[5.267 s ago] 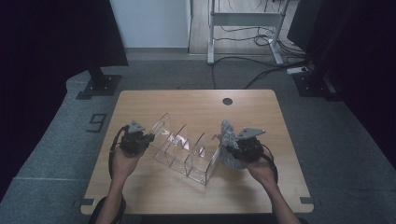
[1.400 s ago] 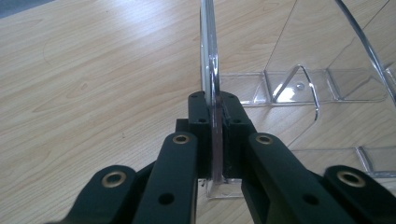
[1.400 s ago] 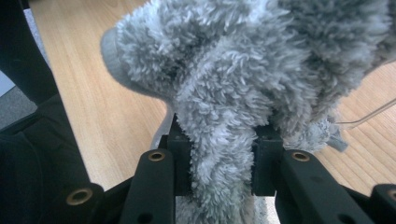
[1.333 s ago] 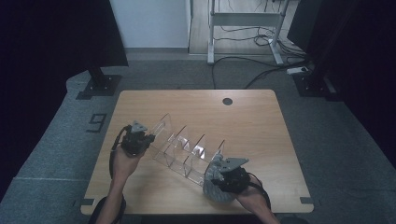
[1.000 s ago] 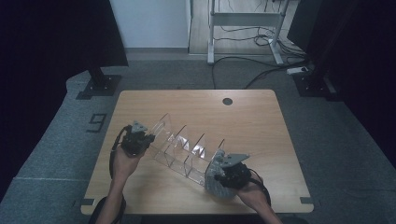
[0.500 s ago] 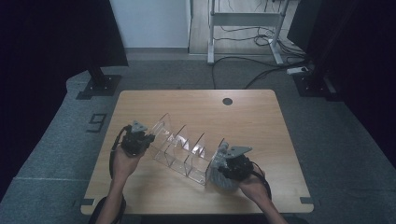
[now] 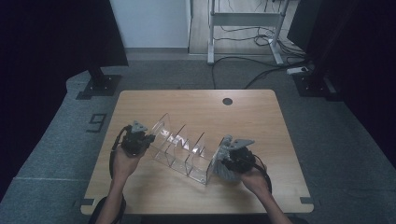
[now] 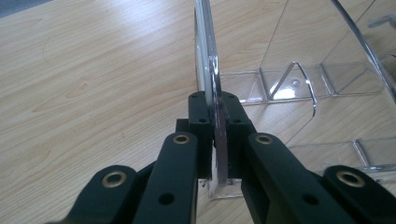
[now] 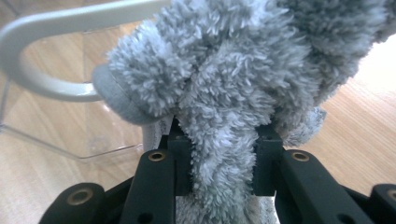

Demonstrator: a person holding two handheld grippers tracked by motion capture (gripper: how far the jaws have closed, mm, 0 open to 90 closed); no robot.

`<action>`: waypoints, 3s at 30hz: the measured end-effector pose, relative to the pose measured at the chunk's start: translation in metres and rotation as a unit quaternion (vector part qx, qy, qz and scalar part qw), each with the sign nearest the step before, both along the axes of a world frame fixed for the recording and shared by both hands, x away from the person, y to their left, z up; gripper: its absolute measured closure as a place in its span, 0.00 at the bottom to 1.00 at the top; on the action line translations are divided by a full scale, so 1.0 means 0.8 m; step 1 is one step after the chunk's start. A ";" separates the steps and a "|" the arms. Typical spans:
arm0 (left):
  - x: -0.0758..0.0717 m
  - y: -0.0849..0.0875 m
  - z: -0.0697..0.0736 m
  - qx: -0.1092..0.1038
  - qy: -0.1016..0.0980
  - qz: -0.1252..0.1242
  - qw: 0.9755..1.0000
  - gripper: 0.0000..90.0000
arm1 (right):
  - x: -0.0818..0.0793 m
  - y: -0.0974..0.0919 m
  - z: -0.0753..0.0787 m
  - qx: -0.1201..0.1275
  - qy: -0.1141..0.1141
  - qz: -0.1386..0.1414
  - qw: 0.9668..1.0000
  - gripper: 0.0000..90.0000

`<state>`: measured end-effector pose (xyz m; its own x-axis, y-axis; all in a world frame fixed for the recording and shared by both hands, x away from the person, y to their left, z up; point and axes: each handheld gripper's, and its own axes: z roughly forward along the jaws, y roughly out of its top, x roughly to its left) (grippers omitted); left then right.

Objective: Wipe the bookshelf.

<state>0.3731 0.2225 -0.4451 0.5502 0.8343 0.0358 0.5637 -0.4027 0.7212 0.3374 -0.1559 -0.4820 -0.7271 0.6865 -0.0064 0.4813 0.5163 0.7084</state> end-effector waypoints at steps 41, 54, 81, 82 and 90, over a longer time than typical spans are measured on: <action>-0.001 0.000 -0.001 -0.004 0.001 0.008 1.000 0.95 | 0.041 -0.003 -0.034 -0.041 0.024 -0.040 0.998 0.74; -0.002 -0.007 -0.001 0.005 -0.001 0.026 1.000 0.95 | 0.027 0.003 -0.035 -0.055 0.024 -0.031 0.998 0.73; -0.003 -0.010 -0.001 0.009 0.003 0.040 0.999 0.94 | -0.042 0.033 -0.033 -0.038 0.048 0.039 0.997 0.72; -0.003 -0.010 -0.001 0.009 0.003 0.040 0.999 0.94 | -0.045 0.034 -0.033 -0.037 0.050 0.043 0.997 0.72; -0.003 -0.010 -0.001 0.010 0.004 0.039 0.999 0.94 | -0.070 0.046 -0.034 -0.037 0.054 0.073 0.995 0.72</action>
